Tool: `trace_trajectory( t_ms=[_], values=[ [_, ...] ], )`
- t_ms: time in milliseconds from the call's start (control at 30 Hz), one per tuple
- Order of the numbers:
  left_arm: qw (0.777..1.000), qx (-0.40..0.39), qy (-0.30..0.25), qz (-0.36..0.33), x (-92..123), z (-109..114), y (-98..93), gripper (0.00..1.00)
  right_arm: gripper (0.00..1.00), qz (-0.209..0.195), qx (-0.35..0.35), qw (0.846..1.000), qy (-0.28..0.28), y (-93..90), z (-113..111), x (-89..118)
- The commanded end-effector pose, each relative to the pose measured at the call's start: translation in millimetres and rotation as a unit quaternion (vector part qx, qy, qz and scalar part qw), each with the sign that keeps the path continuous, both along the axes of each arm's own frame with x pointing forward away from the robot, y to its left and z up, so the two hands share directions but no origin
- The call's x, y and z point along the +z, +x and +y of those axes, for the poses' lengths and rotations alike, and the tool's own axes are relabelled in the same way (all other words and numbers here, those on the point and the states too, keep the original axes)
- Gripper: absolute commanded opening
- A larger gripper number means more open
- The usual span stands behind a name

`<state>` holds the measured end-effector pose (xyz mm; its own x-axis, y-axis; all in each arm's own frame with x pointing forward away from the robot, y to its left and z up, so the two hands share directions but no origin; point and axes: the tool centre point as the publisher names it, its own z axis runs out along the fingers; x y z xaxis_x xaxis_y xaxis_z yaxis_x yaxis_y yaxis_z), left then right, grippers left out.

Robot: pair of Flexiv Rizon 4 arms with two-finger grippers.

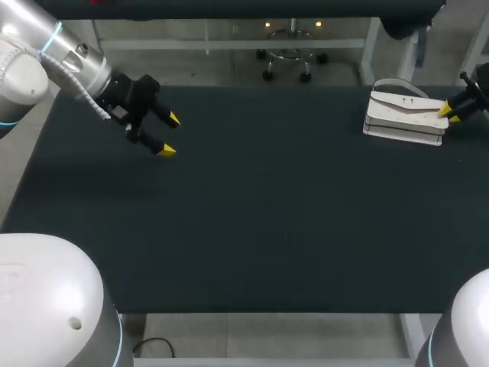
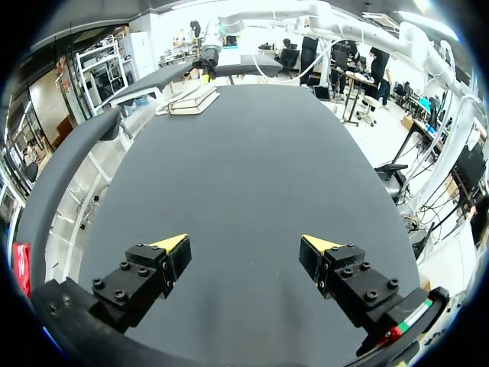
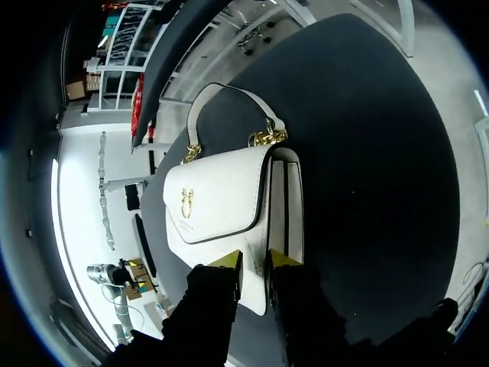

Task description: Pick up the bag, open it, inspect its contents, close it, and place it on the opposite side

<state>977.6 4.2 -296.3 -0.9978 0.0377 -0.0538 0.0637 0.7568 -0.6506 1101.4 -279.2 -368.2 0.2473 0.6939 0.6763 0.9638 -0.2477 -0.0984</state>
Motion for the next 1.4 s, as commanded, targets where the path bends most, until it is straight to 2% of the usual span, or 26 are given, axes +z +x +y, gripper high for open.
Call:
trace_trajectory(
  t_ms=[33,167,333,400,600,633,733,933,1200,1400],
  values=[
    [1.000,0.001,-0.001,-0.001,-1,0,-0.3,1.00,0.17,0.086,0.080,0.993,0.031,3.2,-4,0],
    [1.000,0.001,-0.001,-0.001,-1,0,-0.3,1.00,0.15,0.090,0.074,0.993,0.034,-0.1,-4,0],
    [1.000,0.001,-0.001,-0.001,-1,0,-0.3,1.00,0.22,0.089,0.066,0.993,0.044,-2.6,1,-1],
    [1.000,0.001,-0.001,-0.001,-1,0,-0.3,1.00,0.22,0.088,0.065,0.993,0.047,-2.5,2,-1],
    [1.000,0.001,-0.001,-0.001,-1,0,-0.3,1.00,0.14,0.087,0.060,0.993,0.055,-2.1,5,-1],
    [1.000,0.001,-0.001,-0.001,-1,0,-0.3,1.00,0.02,0.087,0.059,0.993,0.056,-1.9,6,-1],
    [1.000,0.001,-0.001,-0.001,-1,0,-0.3,1.00,0.00,0.087,0.063,0.992,0.064,-1.2,10,-1],
    [1.000,0.001,-0.001,-0.001,-1,0,-0.3,1.00,0.00,0.079,0.095,0.990,0.073,-3.4,32,4],
    [1.000,0.001,-0.001,-0.001,-1,0,-0.3,1.00,0.00,0.072,0.146,0.982,0.099,-17.7,81,5],
    [1.000,0.001,-0.001,-0.001,-1,0,-0.3,1.00,0.00,0.069,0.164,0.978,0.107,-23.8,98,3]
  ],
)
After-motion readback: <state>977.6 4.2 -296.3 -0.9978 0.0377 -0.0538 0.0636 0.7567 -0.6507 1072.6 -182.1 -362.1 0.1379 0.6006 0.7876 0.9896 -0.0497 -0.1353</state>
